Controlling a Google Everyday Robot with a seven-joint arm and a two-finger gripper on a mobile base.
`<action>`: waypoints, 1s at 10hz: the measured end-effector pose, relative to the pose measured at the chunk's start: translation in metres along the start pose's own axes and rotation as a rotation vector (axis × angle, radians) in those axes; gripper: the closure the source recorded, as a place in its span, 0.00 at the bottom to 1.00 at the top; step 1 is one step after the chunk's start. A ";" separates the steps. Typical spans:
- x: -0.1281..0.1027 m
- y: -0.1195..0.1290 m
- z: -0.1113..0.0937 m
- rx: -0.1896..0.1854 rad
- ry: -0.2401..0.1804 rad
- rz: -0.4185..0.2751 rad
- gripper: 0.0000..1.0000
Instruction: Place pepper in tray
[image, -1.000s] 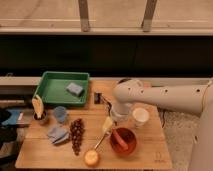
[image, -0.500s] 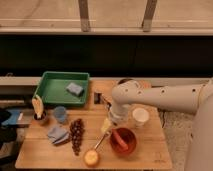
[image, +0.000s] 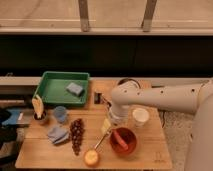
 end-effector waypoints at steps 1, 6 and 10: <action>-0.001 0.001 0.000 0.006 -0.001 -0.002 0.48; 0.001 0.001 -0.001 0.025 -0.007 -0.003 0.97; 0.002 0.001 -0.004 0.032 -0.015 -0.004 1.00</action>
